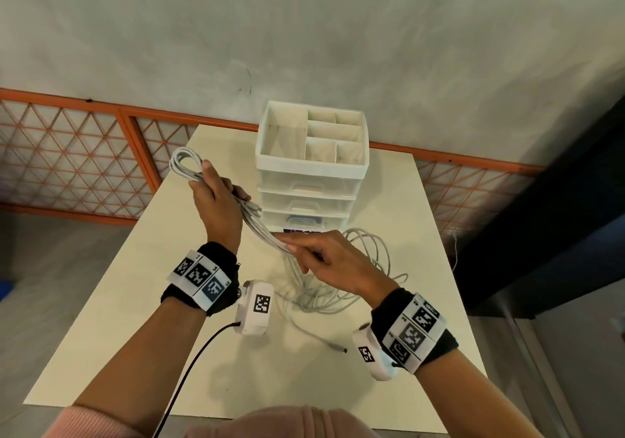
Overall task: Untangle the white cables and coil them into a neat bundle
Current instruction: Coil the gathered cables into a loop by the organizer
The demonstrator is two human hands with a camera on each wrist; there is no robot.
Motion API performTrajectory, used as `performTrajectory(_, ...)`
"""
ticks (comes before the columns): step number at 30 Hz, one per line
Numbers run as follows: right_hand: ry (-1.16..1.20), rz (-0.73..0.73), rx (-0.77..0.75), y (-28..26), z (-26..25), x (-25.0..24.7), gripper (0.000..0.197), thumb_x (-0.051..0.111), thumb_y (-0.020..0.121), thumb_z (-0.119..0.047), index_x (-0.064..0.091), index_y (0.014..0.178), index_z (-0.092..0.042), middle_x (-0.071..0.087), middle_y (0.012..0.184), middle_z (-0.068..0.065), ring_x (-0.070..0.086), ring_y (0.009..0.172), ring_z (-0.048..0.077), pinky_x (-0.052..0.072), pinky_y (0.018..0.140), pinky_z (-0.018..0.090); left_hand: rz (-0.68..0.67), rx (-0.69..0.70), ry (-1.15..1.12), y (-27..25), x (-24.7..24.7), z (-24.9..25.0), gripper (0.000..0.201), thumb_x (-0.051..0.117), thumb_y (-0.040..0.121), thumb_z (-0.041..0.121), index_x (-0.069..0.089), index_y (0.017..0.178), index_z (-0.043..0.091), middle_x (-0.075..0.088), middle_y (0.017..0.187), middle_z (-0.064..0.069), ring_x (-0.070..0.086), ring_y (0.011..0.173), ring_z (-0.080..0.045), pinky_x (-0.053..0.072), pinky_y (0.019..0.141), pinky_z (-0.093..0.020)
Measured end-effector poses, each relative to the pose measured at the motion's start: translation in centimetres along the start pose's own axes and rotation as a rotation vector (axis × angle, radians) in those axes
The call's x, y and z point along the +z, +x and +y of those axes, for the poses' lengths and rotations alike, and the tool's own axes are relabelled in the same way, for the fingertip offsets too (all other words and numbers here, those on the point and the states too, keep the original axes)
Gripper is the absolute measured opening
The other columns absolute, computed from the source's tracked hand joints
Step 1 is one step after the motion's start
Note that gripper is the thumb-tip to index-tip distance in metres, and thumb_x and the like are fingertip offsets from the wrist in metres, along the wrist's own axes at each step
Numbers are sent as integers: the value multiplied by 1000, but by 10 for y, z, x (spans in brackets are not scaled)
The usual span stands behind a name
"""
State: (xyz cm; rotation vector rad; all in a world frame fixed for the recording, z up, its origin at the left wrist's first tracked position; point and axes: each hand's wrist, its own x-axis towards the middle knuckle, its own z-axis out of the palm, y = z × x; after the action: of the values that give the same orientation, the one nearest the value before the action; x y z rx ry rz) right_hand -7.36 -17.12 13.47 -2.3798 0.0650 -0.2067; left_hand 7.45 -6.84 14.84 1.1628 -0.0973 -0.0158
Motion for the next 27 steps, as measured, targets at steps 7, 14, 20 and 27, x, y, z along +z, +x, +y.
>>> performTrajectory(7,-30,-145,55,-1,12,15,43,31,103,-30,28,144,-41,59,64,3,51,55,10,41,61,14,31,-76,-81,7,0,3,28,31,102,35,36,87,11,35,62,1,40,40,-6,47,48,-23)
performTrajectory(14,-6,-137,-16,-2,17,3,62,48,95,-44,12,144,-52,56,134,12,54,122,27,44,103,34,-13,-45,-94,10,-2,2,27,33,102,33,34,83,13,31,55,6,39,42,-7,48,48,-25)
performTrajectory(20,-109,-237,19,5,31,-13,46,36,96,-49,24,140,-56,64,121,16,60,112,28,48,96,46,-307,-20,107,11,-6,0,34,38,102,32,31,71,17,34,44,13,32,39,-7,34,39,-21)
performTrajectory(27,-62,-377,33,8,16,-31,44,48,97,-29,42,141,-29,57,136,3,50,128,16,41,106,39,-695,-14,318,-3,-4,14,32,43,100,27,31,72,18,28,48,11,27,41,-8,29,40,-23)
